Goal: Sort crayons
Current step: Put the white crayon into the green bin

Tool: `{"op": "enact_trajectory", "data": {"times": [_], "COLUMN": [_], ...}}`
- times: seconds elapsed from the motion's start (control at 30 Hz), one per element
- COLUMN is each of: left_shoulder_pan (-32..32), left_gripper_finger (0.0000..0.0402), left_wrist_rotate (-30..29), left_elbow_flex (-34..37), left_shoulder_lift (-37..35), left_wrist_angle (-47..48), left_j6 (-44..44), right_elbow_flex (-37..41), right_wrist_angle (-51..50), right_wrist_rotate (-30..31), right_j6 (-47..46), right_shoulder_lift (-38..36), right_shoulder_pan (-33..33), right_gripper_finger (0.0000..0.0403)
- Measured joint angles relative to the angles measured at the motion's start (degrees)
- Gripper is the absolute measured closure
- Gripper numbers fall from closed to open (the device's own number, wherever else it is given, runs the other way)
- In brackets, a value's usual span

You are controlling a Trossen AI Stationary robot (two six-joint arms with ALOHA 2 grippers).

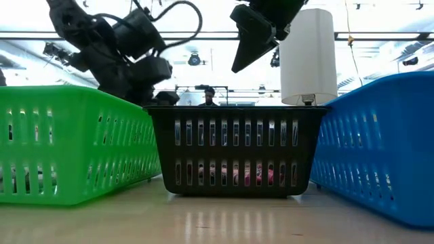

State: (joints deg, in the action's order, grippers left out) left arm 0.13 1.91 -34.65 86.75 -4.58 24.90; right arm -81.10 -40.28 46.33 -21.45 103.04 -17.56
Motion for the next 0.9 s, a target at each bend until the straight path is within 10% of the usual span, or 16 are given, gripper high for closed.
{"op": "enact_trajectory", "data": {"times": [0.57, 0.9], "left_shoulder_pan": [3.9, 4.0], "left_gripper_finger": [0.0281, 0.0371], "left_wrist_rotate": [2.5, 4.8], "left_elbow_flex": [-0.1, -0.2], "left_shoulder_lift": [5.1, 5.1], "left_wrist_angle": [-0.9, 1.0], "left_j6": [-0.3, -1.7], "right_elbow_flex": [0.0, 0.0], "right_wrist_angle": [0.2, 0.8], "right_wrist_rotate": [0.0, 0.0], "right_j6": [0.2, 0.2], "right_shoulder_lift": [0.0, 0.0], "right_shoulder_pan": [0.0, 0.0], "right_gripper_finger": [0.0278, 0.0278]}}
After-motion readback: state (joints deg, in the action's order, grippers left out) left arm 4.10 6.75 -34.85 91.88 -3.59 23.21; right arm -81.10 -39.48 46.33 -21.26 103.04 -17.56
